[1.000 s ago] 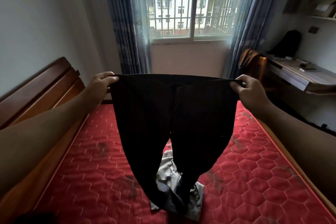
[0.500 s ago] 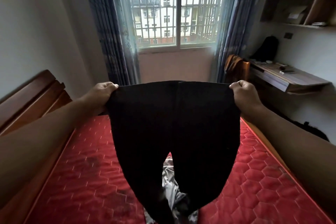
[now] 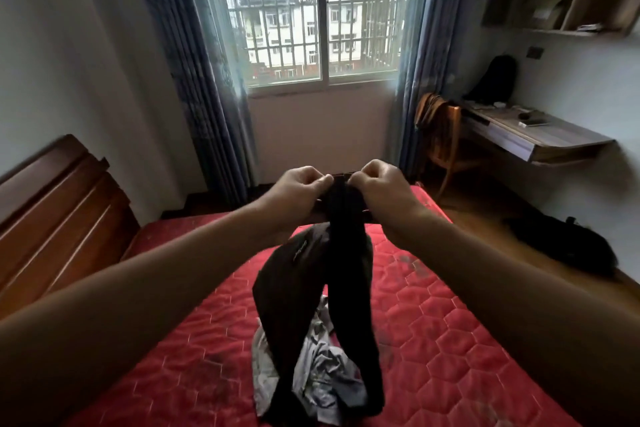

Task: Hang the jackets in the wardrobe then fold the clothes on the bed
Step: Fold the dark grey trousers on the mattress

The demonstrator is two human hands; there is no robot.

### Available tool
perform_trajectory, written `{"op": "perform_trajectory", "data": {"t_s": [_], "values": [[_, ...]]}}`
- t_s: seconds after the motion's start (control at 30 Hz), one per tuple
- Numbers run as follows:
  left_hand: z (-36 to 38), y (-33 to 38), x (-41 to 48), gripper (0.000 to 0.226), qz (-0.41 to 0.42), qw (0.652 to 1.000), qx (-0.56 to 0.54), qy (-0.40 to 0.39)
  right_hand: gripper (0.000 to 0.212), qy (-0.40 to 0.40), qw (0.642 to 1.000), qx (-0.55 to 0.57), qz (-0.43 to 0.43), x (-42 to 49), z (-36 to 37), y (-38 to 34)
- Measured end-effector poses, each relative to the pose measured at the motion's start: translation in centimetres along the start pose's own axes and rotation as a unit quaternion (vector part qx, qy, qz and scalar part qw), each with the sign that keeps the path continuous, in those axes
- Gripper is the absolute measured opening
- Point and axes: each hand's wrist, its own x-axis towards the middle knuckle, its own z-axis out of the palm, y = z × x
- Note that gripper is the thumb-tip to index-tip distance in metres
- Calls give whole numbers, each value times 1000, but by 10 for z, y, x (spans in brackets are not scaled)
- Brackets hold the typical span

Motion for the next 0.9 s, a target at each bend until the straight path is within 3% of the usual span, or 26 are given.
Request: {"op": "perform_trajectory", "data": {"t_s": [0.07,0.17,0.43,0.63,0.83,0.9], "values": [[31,5,-8,6,13,999,23,-22,11,-15,1000,-19,-19,-8,-25,-1],[72,10,-13,20,18,998,35,-49,11,-41,999,3,-9,-16,-70,2],[170,10,-10,5,76,992,94,-33,17,-108,993,-38,-26,-28,-181,19],[213,8,-8,17,40,994,103,-27,15,-86,956,-224,-170,-32,-223,40],[231,12,-11,49,-19,995,79,-58,11,-81,912,-295,-274,-40,-241,48],[230,12,-10,44,-42,994,83,-62,10,-79,913,-291,-275,-43,-243,49]]}}
